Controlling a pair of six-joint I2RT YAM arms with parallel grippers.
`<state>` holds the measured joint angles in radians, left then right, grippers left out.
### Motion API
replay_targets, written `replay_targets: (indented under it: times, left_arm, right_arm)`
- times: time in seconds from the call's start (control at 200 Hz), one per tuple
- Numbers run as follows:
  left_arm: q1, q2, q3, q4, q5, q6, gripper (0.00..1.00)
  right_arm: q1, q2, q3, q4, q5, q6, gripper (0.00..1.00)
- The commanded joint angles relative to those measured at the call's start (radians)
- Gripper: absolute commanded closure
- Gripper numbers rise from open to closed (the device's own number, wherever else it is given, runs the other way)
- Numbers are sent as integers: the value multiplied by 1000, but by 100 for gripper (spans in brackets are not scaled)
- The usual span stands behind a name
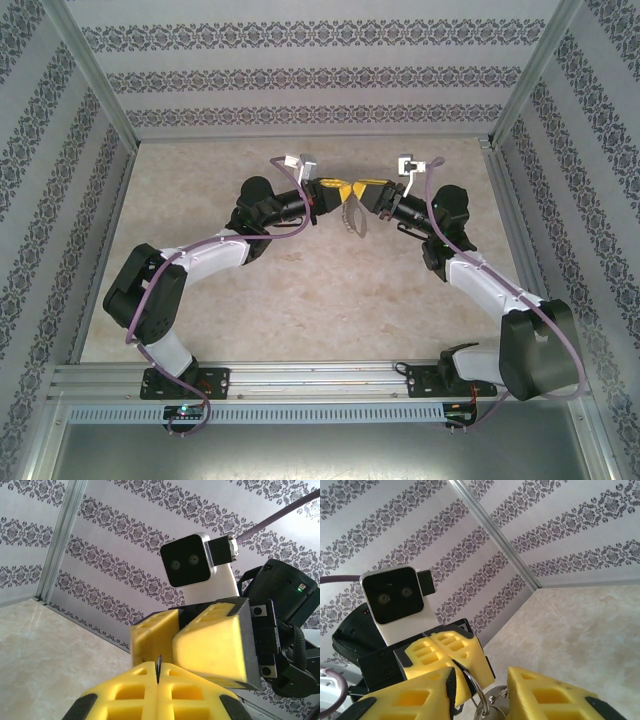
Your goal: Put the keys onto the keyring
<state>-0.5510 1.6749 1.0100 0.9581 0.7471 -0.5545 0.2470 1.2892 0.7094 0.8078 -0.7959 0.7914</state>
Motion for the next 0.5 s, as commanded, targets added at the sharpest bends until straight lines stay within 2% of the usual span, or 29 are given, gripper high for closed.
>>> replay_targets:
  times: [0.0,0.21,0.285,0.37,0.495]
  left_arm:
    - [-18,3,7,83,-2,-8,100]
    - [-20,3,10,81,-3,-8,100]
    - [-20,3,10,82,-2,-8,100]
    - [-22,3,12,81,-2,-8,100]
    - [-22,3,14,79,-2,-8,100]
  right_arm:
    - [10,4,27,65,-29,8,76]
    - [10,2,15,71,-42,8,90]
    - [11,2,9,74,-45,8,90]
    - [10,5,8,77,-52,9,79]
    - [10,12,3,83,-56,12,79]
